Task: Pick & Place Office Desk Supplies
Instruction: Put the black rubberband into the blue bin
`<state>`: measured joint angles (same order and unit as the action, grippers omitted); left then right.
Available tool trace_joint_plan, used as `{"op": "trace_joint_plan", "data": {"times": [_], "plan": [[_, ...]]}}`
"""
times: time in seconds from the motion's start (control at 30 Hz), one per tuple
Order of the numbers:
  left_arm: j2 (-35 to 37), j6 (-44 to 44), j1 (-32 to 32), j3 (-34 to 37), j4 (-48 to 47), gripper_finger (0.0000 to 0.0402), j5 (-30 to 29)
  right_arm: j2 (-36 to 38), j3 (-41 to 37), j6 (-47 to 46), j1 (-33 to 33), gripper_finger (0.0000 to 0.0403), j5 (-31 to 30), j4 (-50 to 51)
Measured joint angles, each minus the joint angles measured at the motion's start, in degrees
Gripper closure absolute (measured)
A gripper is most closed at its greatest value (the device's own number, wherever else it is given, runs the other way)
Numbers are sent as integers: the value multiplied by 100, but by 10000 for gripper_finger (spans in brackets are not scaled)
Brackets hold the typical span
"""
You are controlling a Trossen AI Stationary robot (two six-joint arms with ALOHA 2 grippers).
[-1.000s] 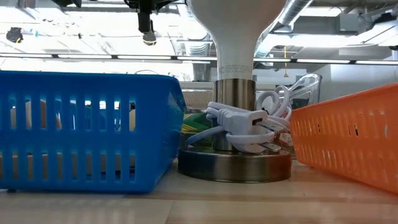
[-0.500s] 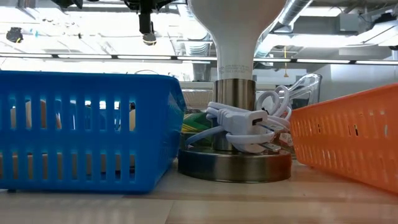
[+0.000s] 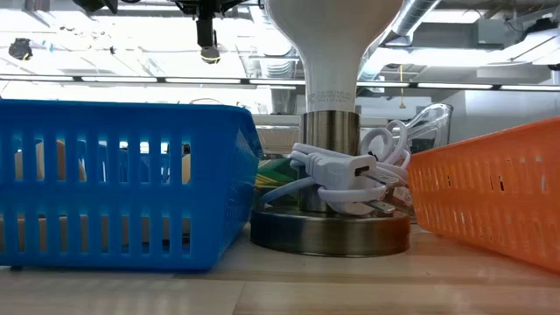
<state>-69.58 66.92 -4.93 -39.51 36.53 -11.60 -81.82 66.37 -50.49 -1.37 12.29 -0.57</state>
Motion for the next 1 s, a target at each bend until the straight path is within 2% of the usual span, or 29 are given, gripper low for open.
{"op": "trace_joint_plan", "data": {"times": [0.17,0.37,0.57,0.67,1.0], "plan": [[0,0,43,0,-2,313,-57,0,0,12,0,403,-11,17],[0,-16,100,0,-14,392,-65,0,0,12,0,403,-13,15],[0,-17,55,0,-46,400,4,-2,0,144,0,397,-40,-24],[-1,-17,-6,0,-48,400,136,-2,-1,143,0,374,-80,-150],[185,-18,-441,0,-164,401,830,-4,-2,115,4,261,-102,-199]]}}
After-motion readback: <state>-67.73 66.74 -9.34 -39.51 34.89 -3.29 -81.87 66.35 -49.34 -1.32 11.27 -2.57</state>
